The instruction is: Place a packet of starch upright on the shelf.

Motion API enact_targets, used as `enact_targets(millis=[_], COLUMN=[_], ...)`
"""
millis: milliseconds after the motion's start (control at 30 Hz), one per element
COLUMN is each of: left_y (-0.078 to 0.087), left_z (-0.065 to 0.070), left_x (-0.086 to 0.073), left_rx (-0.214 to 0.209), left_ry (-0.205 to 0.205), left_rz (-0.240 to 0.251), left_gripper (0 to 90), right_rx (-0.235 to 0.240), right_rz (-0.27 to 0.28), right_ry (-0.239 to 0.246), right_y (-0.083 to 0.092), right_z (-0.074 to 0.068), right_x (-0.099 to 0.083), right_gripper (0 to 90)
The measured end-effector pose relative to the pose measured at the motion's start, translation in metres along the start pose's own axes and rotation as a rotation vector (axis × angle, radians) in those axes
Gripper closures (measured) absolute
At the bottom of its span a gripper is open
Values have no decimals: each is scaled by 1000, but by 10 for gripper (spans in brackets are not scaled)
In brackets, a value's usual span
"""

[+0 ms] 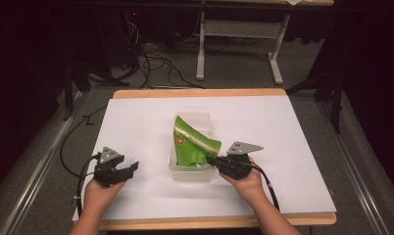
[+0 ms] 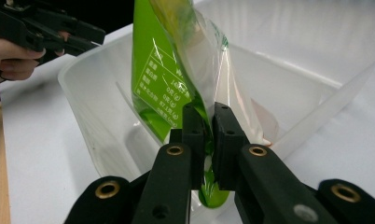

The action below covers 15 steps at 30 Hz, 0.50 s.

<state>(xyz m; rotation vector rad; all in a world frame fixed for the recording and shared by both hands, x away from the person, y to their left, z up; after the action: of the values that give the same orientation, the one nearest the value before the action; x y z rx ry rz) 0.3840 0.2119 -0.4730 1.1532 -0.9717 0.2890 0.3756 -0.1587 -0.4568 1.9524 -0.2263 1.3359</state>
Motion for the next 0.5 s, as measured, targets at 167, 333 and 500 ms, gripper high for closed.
enact_targets(millis=[167,333,500], left_y=[0,0,1], left_z=[0,0,-1], left_x=[0,0,0], left_rx=[0,0,-2], left_ry=[-1,1,4], left_rz=[-1,-1,6], left_gripper=[367,367,367], right_rx=[1,-3,-10], right_rz=[-14,-48,-73], right_ry=[-10,-5,-10], right_y=[-1,-4,-7], right_z=[1,2,4], right_x=[-2,-5,-8], right_gripper=[864,865,862])
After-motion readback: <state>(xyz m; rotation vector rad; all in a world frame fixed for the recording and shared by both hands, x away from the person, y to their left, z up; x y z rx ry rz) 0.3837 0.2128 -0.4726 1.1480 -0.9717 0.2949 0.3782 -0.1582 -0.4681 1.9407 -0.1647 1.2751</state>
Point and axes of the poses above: each handheld gripper's, and its own axes: y roughly backward along the jaws, x roughly out of its top, z roughly to its right, the point moved 3 cm from there along -y, roughly forward along the jaws, and after that the axes turned 1 degree about -x, right-handed, at the moved point
